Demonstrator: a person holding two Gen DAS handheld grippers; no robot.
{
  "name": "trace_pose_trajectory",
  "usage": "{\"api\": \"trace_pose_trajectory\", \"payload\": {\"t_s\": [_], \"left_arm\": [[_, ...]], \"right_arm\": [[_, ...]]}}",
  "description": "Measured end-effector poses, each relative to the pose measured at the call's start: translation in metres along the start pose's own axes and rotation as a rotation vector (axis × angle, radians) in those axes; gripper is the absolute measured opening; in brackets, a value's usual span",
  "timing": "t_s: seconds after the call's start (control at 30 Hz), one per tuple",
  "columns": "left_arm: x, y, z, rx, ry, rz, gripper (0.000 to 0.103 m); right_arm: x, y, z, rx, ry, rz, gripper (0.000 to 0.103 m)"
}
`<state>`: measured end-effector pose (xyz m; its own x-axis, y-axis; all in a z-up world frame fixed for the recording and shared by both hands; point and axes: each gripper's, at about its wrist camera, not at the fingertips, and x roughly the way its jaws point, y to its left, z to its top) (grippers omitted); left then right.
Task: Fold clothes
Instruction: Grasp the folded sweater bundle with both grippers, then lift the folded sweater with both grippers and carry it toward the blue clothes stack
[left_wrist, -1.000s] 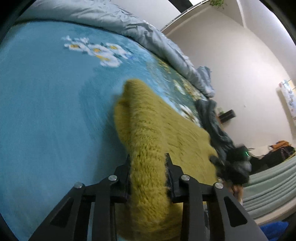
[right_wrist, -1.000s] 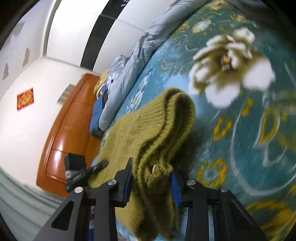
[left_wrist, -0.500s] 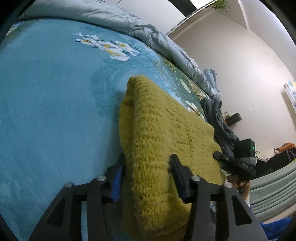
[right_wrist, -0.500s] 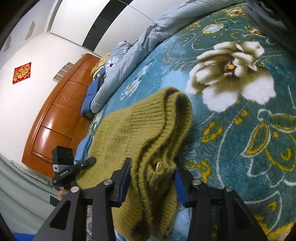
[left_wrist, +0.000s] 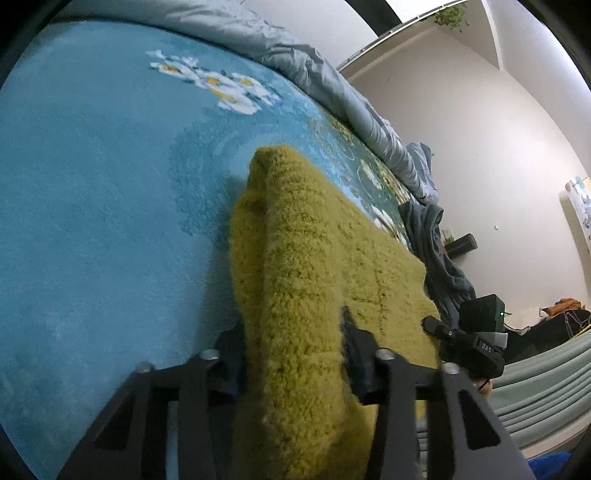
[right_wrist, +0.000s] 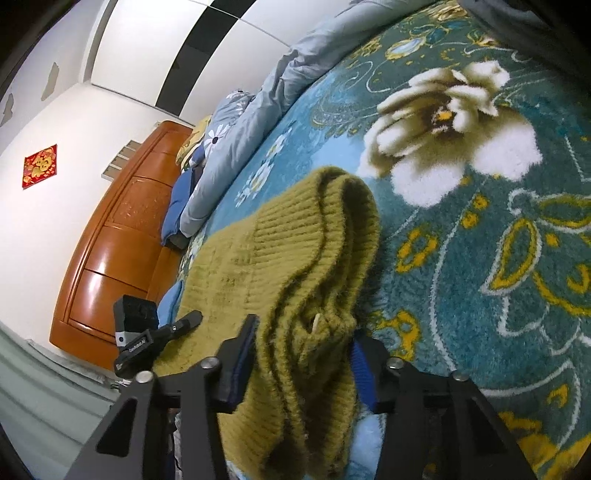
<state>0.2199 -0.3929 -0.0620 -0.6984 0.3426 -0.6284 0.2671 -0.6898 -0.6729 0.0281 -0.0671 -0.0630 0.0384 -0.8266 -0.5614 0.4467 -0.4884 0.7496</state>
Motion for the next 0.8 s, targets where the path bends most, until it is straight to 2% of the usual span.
{"api": "trace_pose_trajectory", "payload": {"t_s": [0.13,0.33,0.6,0.8], "left_arm": [[-0.01,-0.016,-0.004,0.066,-0.028,0.048,0.033],[-0.041,-0.029,-0.017,0.096,-0.07,0.063,0.033],[-0.105,-0.02,-0.051,0.05,-0.168,0.086,0.033],[-0.166,0.006,-0.067,0.007,-0.255,0.142,0.033]], "right_arm": [[-0.007,0.016,0.001,-0.023,-0.01,-0.012,0.04],[-0.019,0.05,-0.006,-0.09,-0.009,-0.011,0.039],[-0.011,0.102,-0.028,-0.187,0.037,0.038,0.039],[0.024,0.156,-0.04,-0.278,0.101,0.083,0.039]]}}
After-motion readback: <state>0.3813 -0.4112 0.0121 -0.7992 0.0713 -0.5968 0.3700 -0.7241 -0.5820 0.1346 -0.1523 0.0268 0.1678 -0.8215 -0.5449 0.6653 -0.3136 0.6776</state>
